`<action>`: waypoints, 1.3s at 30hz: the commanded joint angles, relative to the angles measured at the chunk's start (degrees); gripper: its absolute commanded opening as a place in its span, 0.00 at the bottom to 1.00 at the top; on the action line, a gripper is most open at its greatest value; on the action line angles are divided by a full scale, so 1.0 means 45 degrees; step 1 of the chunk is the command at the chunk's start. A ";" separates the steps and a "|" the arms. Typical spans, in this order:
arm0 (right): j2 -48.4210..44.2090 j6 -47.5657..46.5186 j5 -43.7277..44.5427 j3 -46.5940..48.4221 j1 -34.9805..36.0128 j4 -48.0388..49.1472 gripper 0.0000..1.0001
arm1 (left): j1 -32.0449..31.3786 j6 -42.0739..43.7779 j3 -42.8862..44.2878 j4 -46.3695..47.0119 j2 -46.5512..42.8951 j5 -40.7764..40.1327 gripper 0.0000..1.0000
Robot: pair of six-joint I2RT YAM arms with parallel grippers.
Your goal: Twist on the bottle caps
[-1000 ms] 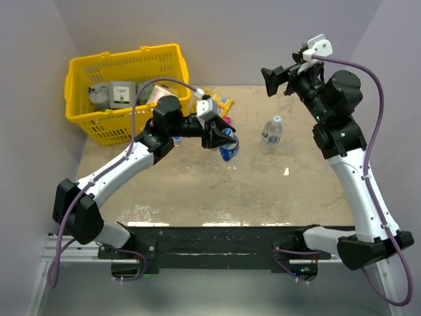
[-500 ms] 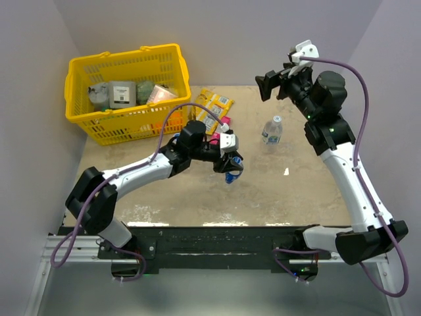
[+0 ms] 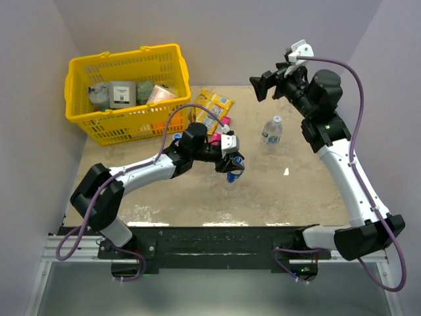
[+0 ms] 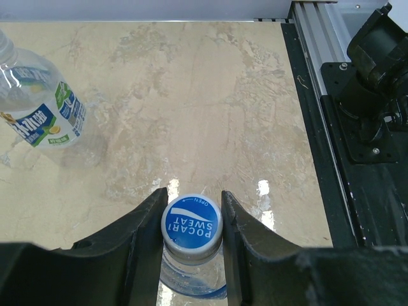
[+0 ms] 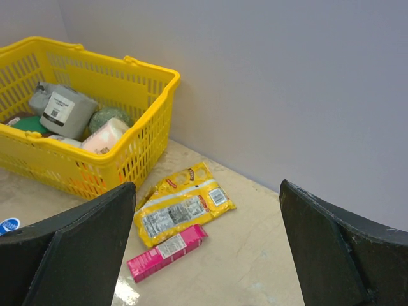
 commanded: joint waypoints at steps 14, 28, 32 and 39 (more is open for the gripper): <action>-0.0047 0.0232 -0.0624 -0.0157 -0.0017 0.0769 0.96 | 0.0020 0.0863 -0.0235 -0.0188 -0.0704 -0.0814 0.57; -0.0164 0.0213 -0.0643 -0.0313 -0.0017 0.0808 0.97 | 0.0039 0.1099 -0.0216 -0.0286 -0.0607 -0.1225 0.68; -0.0145 0.0213 -0.0682 -0.0333 -0.0037 0.0828 0.97 | 0.0039 0.0982 -0.0138 -0.0189 -0.0607 -0.1225 0.99; -0.0144 0.0213 -0.0722 -0.0313 -0.0056 0.0827 0.97 | 0.0039 0.0864 -0.0079 -0.0091 -0.0607 -0.1187 0.99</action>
